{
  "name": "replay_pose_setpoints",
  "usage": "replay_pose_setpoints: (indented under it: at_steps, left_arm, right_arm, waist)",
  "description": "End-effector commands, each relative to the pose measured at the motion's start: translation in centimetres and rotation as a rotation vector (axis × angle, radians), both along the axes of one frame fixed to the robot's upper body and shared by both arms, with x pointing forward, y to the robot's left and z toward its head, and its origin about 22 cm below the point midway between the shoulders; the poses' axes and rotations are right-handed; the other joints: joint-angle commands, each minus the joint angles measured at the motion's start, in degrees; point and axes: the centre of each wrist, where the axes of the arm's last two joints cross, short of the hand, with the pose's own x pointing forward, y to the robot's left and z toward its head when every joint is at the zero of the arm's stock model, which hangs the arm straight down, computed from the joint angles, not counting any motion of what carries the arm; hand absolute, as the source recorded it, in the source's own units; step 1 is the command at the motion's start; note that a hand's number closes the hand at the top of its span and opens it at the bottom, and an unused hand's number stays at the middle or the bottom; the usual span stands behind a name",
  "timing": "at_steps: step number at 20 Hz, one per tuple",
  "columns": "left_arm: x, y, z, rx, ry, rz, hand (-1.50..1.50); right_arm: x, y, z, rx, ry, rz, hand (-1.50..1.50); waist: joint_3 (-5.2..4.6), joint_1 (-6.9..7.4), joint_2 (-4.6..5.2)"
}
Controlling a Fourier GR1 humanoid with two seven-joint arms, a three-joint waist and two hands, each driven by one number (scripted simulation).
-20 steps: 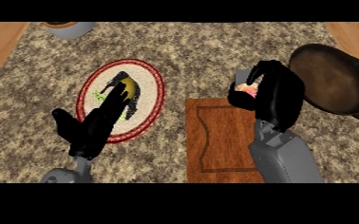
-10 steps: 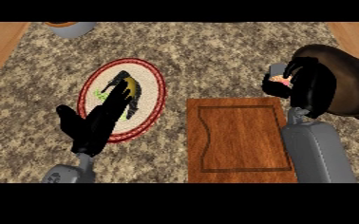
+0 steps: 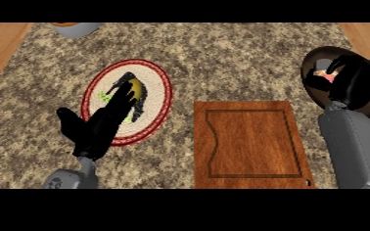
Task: Pick the cupcake from the cutting board and place it in the pan
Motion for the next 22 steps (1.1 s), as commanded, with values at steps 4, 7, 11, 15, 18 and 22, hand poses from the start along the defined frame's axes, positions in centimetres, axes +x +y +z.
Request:
replay_pose_setpoints:
  at_steps: [4,7,11,15,18,22]
  left_arm:
    - [-0.8,0.2,0.2,-0.008,-0.006,-0.005,0.0]
    - [-0.4,-0.6,1.4,-0.005,-0.024,-0.027,0.0]
    - [0.1,0.2,-0.1,-0.001,-0.021,-0.01,0.0]
    - [0.9,-1.1,0.8,0.001,-0.038,-0.046,0.0]
    - [0.1,-1.1,-0.2,-0.011,-0.011,-0.038,0.0]
    - [0.4,-1.1,1.0,-0.007,-0.02,-0.049,0.0]
  right_arm:
    - [0.8,-7.3,-0.4,-0.001,-0.11,-0.137,1.5]
    - [0.8,-10.0,0.1,0.0,-0.115,-0.15,1.5]
    - [-0.2,-11.4,-1.8,-0.014,-0.105,-0.144,1.5]
    - [-1.8,-14.9,-1.5,0.113,0.056,-0.244,1.5]
    - [-2.0,-14.8,-2.3,0.156,0.208,-0.199,-1.5]
    - [-1.7,-15.0,-1.8,0.199,0.156,-0.144,-1.5]
  waist:
    - [0.09,0.84,0.23]
    - [0.19,1.49,0.54]
    - [0.2,1.45,0.75]
    - [0.21,2.18,1.26]
    - [0.22,2.92,1.26]
    - [0.38,3.09,1.22]
